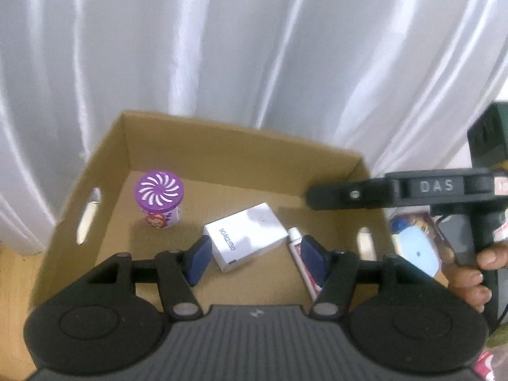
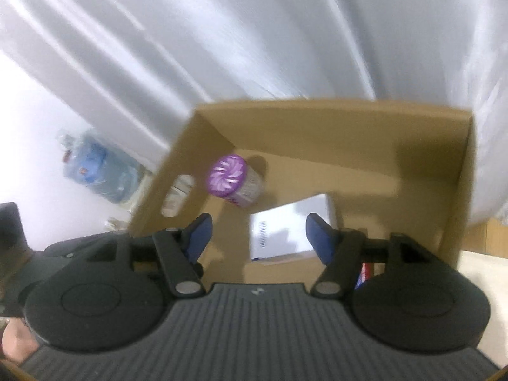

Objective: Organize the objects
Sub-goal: 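Lower the white box into the cardboard box and open the right gripper, then withdraw the right gripper from the box toward the wet-wipe pack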

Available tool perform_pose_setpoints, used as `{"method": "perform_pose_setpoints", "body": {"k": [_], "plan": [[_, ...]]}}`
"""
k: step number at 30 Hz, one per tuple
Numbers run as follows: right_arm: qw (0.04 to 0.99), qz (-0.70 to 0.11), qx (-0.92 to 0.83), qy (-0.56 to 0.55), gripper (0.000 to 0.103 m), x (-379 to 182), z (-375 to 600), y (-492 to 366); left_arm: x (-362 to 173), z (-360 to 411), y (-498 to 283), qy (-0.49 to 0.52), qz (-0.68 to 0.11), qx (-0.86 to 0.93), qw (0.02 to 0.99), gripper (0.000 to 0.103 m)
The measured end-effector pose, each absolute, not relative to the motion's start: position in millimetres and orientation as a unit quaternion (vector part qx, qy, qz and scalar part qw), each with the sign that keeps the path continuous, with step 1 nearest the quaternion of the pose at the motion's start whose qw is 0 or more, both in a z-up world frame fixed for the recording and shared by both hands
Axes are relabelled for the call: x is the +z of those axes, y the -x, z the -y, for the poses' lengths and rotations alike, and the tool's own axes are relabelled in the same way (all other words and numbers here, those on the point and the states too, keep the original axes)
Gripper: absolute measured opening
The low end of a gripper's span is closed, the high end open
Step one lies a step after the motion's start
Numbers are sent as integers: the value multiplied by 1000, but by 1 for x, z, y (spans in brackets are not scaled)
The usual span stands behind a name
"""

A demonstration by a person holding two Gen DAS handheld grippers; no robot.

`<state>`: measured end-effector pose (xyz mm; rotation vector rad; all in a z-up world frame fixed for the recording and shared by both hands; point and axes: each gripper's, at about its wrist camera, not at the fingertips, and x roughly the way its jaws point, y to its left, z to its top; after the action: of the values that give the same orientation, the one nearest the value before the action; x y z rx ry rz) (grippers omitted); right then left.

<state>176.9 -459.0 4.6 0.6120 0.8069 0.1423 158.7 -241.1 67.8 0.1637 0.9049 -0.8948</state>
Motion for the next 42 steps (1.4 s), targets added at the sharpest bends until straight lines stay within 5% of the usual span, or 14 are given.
{"method": "perform_pose_setpoints", "body": {"k": [7, 15, 29, 42], "plan": [[905, -327, 93, -255, 75, 59, 430, -104, 92, 165, -116, -52, -373, -404, 834, 71], [911, -303, 139, -244, 78, 85, 382, -33, 57, 82, -103, -36, -354, -343, 869, 77], [891, -373, 179, -186, 78, 14, 252, -37, -65, 18, -123, 12, -446, -314, 838, 79], [883, -411, 188, -129, 75, -38, 210, -103, -110, 35, -178, 28, -489, -357, 795, 69]]}}
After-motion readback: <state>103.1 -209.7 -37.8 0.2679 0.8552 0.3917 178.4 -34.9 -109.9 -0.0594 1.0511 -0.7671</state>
